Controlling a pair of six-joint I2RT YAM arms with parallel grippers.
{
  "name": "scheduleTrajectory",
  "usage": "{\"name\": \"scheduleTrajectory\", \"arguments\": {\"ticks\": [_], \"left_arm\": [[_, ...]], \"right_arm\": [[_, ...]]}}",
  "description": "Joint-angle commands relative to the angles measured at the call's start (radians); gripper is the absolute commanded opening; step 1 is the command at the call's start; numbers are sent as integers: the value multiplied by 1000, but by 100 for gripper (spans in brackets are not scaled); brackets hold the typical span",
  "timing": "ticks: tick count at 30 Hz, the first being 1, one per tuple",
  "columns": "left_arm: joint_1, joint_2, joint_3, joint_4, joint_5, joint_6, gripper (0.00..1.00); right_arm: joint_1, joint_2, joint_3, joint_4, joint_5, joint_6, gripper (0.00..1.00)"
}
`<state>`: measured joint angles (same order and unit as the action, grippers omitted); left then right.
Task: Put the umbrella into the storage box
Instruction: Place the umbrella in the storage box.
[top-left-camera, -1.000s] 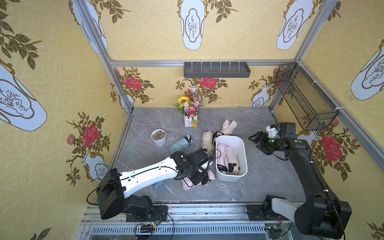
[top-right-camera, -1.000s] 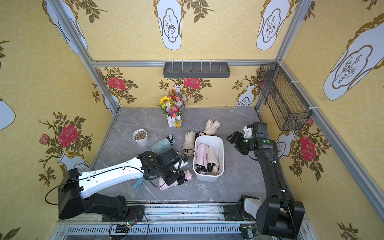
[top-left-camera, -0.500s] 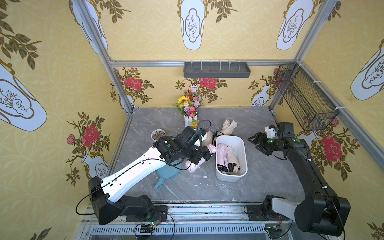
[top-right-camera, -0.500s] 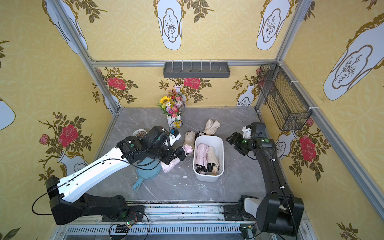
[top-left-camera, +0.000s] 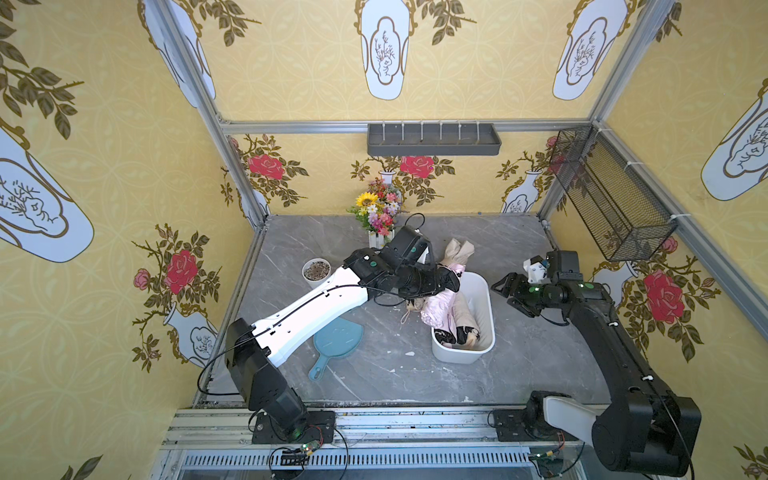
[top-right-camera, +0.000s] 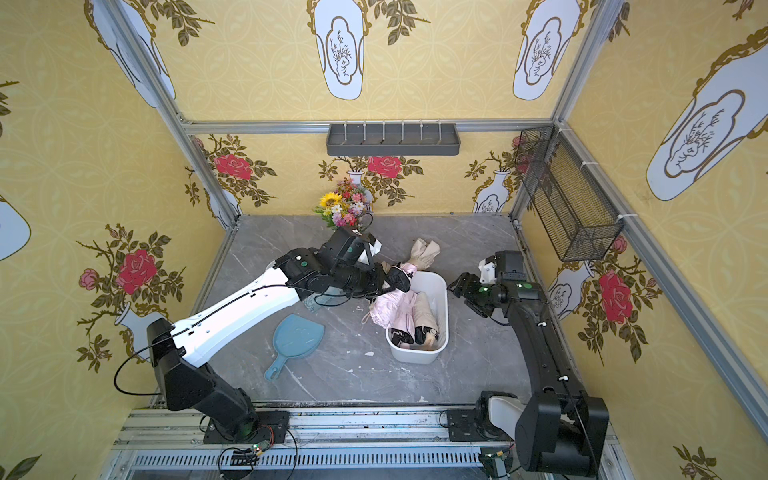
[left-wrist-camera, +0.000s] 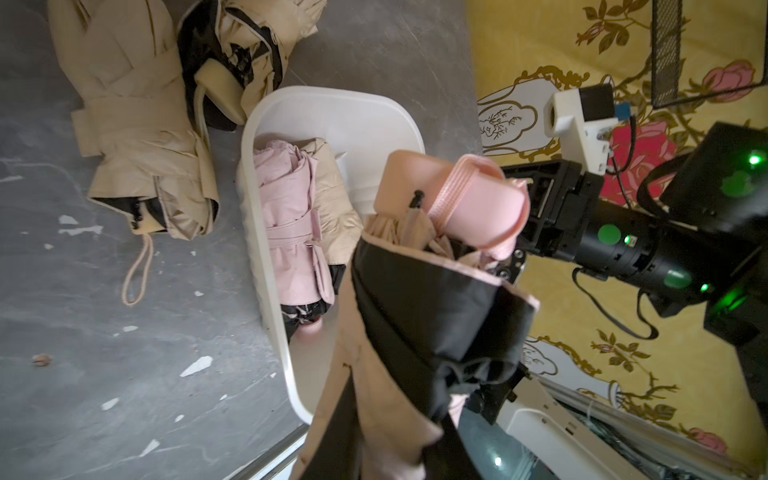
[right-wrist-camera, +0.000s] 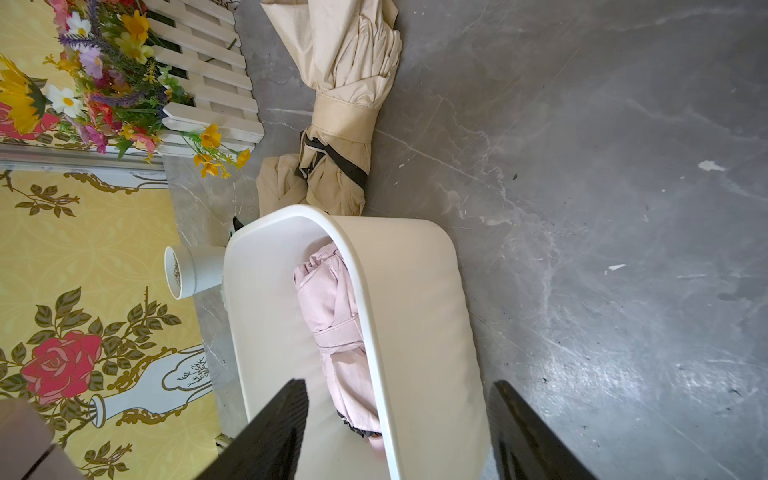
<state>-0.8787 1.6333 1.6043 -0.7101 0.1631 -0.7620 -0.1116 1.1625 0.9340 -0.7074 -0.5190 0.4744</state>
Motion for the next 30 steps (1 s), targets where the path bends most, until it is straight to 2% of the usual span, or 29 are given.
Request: {"name": "scheduleTrajectory", "arguments": {"ticks": [1, 10, 17, 22, 30], "left_arm": [[-16, 36, -14, 175, 30, -153, 0], [-77, 190, 51, 268, -44, -227, 0], [-77, 277, 35, 337, -89, -238, 0], [-75, 318, 8, 395, -80, -257, 0], [-76, 360, -25, 417, -106, -270, 0]], "right_arm": [[0, -15, -3, 4, 23, 9, 73], [-26, -18, 7, -5, 14, 14, 75], [-46, -43, 6, -7, -7, 22, 75], [-87, -41, 23, -37, -34, -15, 75], [-137, -41, 33, -47, -81, -42, 76]]}}
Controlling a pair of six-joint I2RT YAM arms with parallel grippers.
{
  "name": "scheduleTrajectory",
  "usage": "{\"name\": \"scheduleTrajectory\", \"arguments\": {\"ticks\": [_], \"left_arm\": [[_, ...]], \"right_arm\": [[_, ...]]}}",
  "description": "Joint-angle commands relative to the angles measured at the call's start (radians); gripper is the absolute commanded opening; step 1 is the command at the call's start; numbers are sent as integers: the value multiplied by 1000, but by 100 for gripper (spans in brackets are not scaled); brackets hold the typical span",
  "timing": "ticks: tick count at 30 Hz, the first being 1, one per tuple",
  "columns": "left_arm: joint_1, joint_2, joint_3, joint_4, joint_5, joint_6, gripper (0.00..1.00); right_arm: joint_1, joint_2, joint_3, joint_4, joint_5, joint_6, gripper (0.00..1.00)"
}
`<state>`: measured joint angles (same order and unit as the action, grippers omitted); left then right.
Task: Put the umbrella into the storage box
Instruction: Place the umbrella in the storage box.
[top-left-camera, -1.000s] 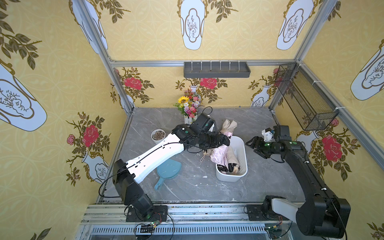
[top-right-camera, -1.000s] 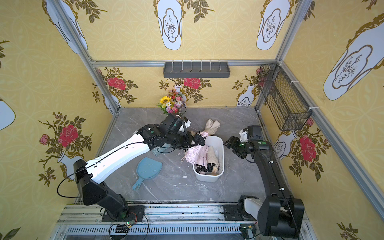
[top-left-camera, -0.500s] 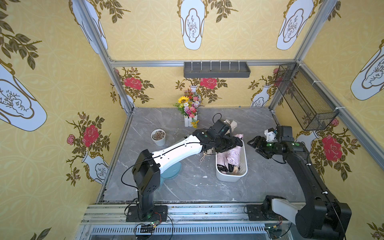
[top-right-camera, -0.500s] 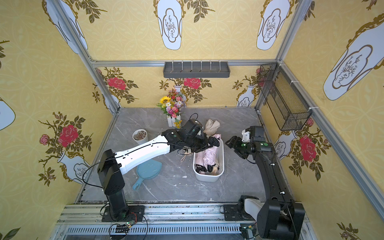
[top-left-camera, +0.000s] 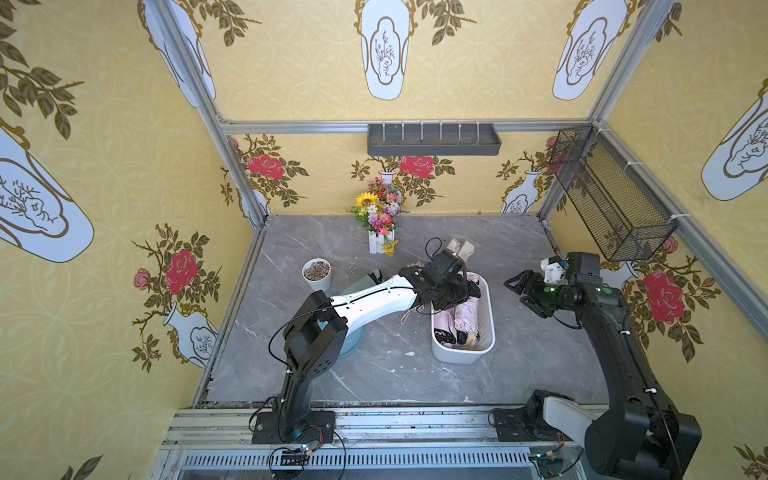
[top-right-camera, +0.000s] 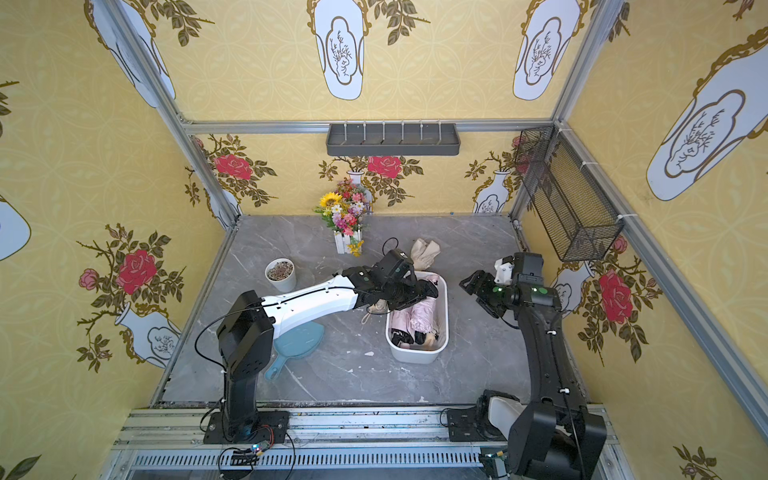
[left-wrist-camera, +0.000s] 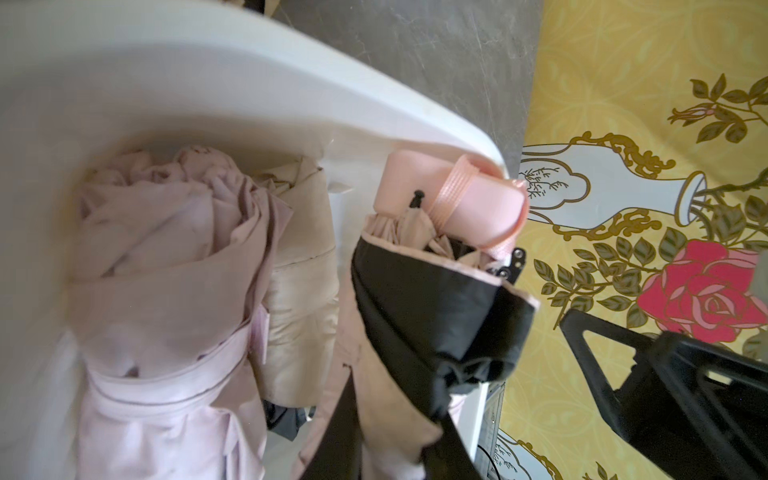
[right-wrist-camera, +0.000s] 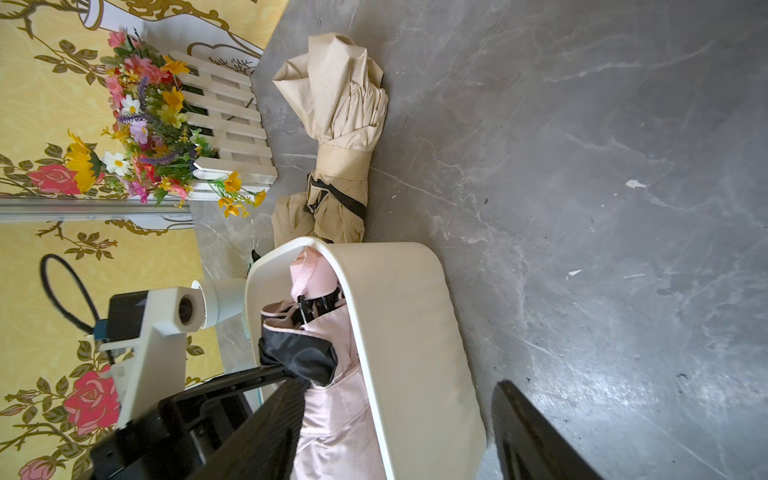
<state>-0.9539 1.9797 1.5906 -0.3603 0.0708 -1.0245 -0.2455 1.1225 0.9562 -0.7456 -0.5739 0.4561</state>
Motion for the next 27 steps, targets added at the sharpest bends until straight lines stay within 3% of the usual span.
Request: {"name": "scheduleTrajectory", "arguments": {"ticks": [1, 5, 6, 10, 16, 21, 27], "left_arm": [[0, 17, -16, 74, -16, -4, 0], [1, 38, -23, 103, -30, 12, 0], [1, 44, -21, 106, -31, 17, 4], [3, 64, -9, 90, -33, 38, 39], [4, -8, -26, 62, -69, 93, 65], [8, -116, -78, 38, -84, 120, 73], [13, -278, -151, -53, -150, 168, 75]], "right_arm": [[-4, 2, 11, -9, -27, -26, 76], [-4, 12, 16, -12, -32, -37, 76], [-3, 14, 13, -13, -31, -40, 75], [-3, 13, 7, -21, -25, -62, 76], [-1, -6, 22, -51, -3, -89, 76], [8, -15, 50, -86, 18, -122, 76], [72, -30, 68, -103, 52, -142, 76]]}}
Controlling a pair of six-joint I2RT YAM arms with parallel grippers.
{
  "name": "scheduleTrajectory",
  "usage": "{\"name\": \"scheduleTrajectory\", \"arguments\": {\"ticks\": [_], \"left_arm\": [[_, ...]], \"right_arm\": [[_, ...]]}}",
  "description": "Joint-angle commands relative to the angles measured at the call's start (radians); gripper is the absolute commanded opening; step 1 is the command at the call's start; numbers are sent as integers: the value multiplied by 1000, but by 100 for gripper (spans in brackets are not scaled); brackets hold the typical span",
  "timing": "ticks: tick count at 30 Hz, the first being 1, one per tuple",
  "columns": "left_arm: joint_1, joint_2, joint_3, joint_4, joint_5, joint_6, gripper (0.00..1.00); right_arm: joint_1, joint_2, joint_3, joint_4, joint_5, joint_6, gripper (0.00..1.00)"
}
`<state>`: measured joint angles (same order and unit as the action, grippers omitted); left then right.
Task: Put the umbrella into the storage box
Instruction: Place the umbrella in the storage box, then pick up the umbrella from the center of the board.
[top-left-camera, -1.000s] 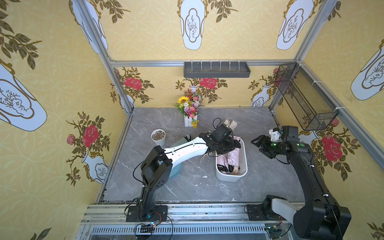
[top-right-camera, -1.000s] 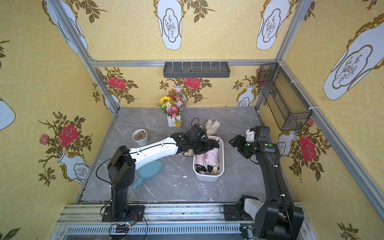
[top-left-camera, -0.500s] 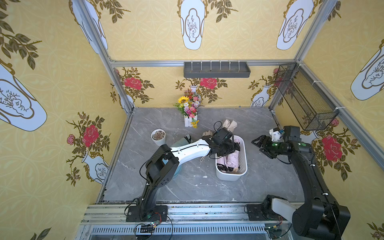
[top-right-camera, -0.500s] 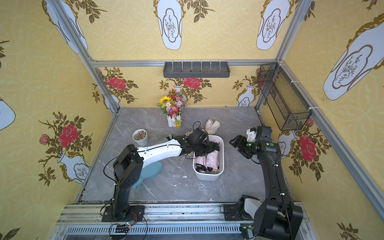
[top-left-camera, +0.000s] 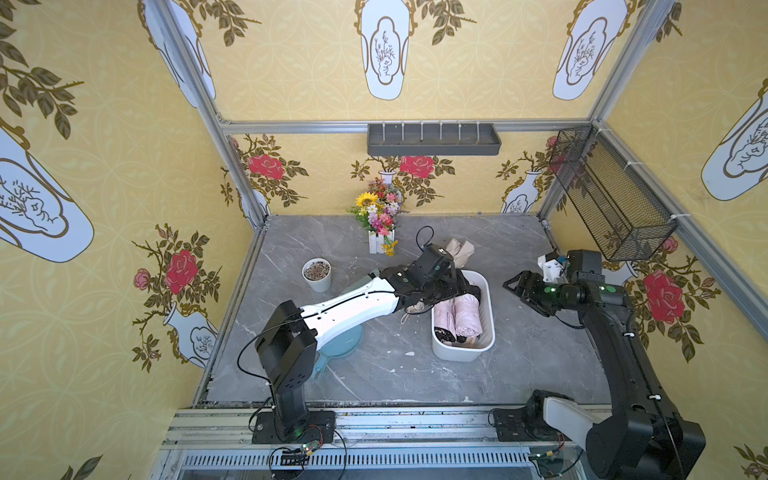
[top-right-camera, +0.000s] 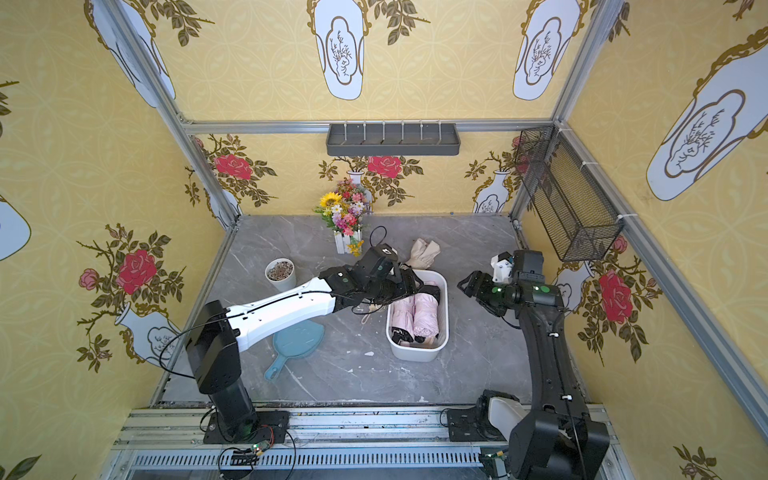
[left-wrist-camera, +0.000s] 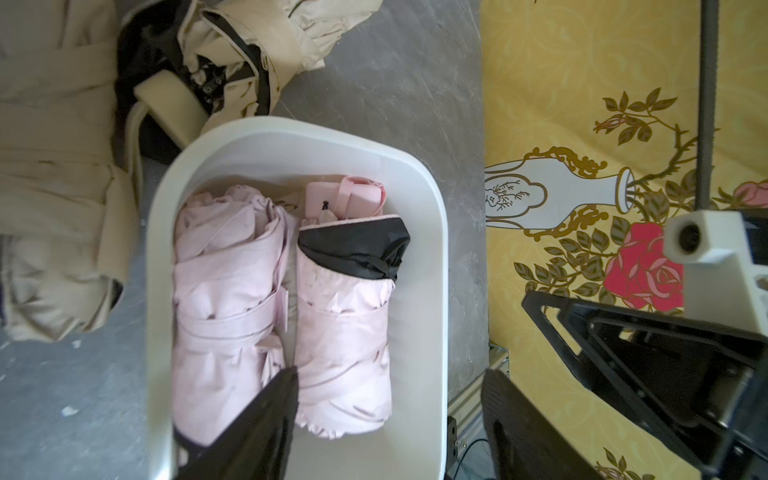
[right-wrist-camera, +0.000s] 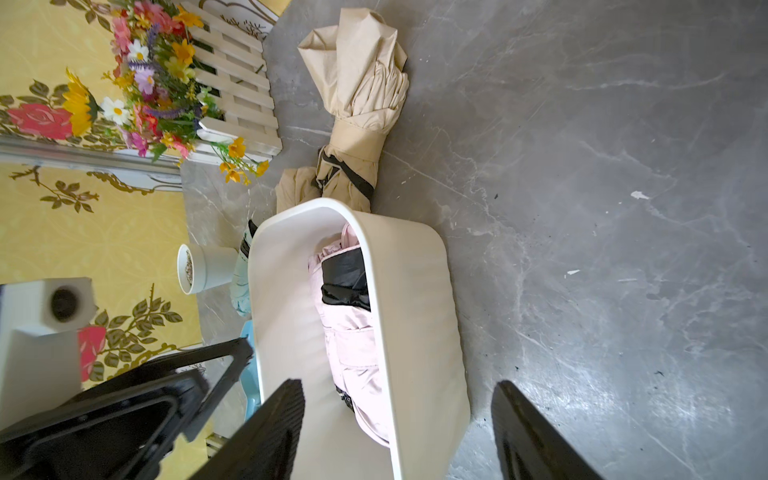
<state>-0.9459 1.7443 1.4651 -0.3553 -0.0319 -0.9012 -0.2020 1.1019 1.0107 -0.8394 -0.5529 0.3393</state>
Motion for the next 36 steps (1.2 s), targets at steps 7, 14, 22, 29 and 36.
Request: {"name": "scheduleTrajectory", "arguments": {"ticks": [7, 14, 22, 29, 36], "left_arm": [[63, -199, -163, -172, -99, 87, 76], [164, -287, -249, -273, -135, 143, 76], [298, -259, -281, -258, -53, 213, 76], [299, -105, -210, -142, 56, 233, 75], [299, 94, -57, -119, 52, 257, 78]], "right_arm": [[216, -20, 74, -43, 163, -35, 72], [325, -17, 113, -53, 228, -3, 69], [537, 75, 184, -47, 344, 49, 69], [655, 180, 226, -2, 394, 115, 76], [688, 249, 279, 20, 434, 142, 77]]}}
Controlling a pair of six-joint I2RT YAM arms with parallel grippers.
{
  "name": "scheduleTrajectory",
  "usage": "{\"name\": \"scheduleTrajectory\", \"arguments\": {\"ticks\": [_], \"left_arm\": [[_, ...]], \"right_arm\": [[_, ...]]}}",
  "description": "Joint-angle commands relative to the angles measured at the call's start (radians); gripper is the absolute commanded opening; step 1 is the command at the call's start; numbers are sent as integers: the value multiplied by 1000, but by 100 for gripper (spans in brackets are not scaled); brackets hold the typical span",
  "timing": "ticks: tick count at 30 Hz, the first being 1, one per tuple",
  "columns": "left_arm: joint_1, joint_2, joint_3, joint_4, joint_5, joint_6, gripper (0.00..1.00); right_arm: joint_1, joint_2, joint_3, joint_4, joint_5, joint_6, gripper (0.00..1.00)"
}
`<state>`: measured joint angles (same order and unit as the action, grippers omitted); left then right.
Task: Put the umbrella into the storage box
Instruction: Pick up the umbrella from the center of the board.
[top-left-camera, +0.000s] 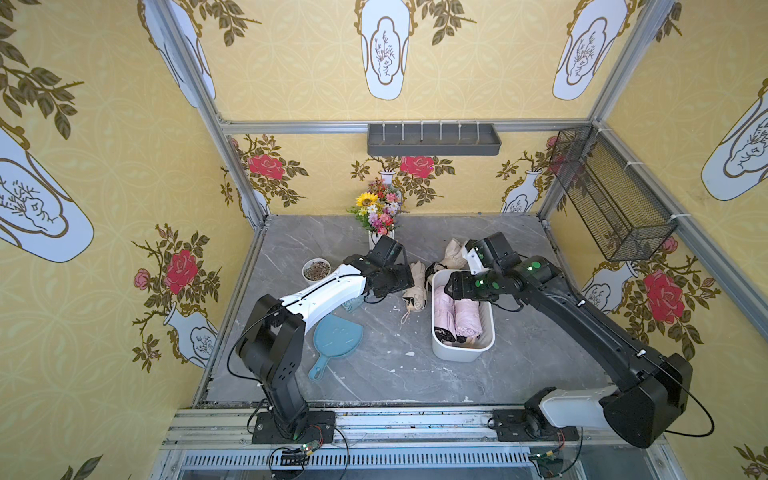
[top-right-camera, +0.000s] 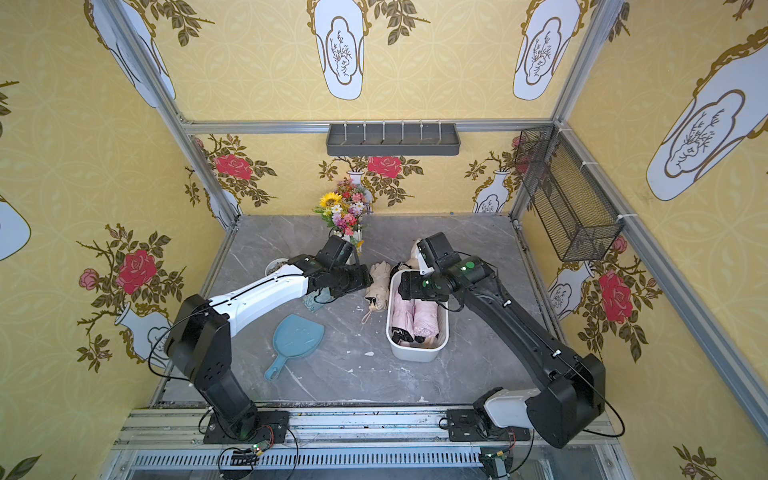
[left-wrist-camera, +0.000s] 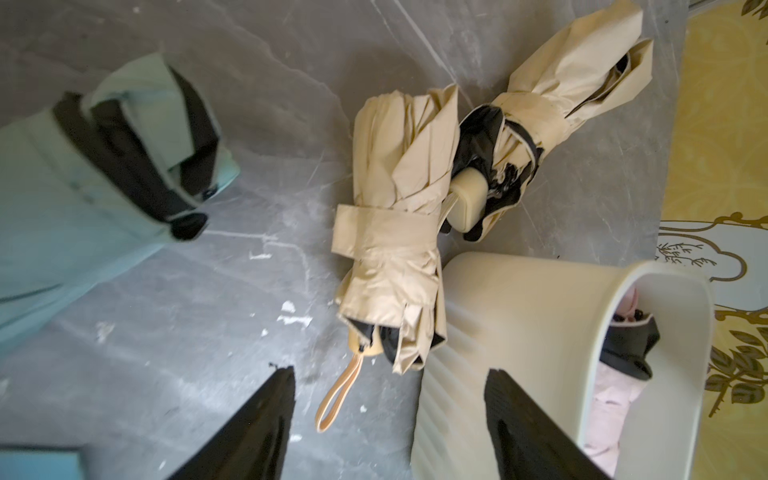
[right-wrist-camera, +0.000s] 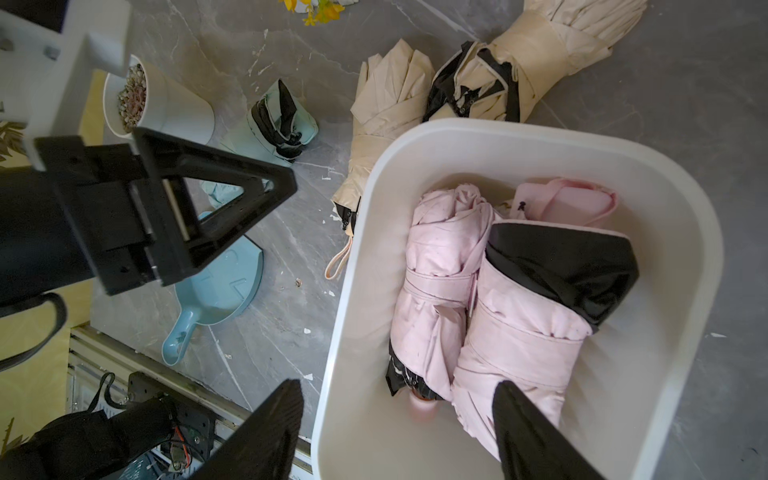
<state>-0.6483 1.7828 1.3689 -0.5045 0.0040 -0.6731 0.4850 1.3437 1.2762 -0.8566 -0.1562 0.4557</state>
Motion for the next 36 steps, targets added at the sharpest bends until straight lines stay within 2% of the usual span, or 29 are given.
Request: {"name": "scheduleTrajectory", "arguments": {"ticks": [1, 6, 13, 19, 22, 29, 36], "left_arm": [[1, 87, 67, 27, 19, 34, 78], [5, 219, 175, 14, 37, 49, 79], [32, 339, 247, 41, 84, 55, 78], [32, 414, 293, 53, 120, 73, 69], [32, 439, 300, 54, 139, 79, 58], [33, 421, 266, 55, 145, 86, 13], [39, 229, 137, 44, 105, 90, 0]], "right_arm": [[-1, 9, 15, 40, 40, 30, 78], [-17, 3, 14, 50, 34, 37, 81], [-91, -25, 4, 60, -26, 37, 82], [-176, -70, -32, 70, -86, 34, 82], [-204, -87, -46, 70, -104, 29, 82], [-219, -97, -58, 56, -122, 20, 82], [-219, -124, -68, 44, -159, 14, 82]]}}
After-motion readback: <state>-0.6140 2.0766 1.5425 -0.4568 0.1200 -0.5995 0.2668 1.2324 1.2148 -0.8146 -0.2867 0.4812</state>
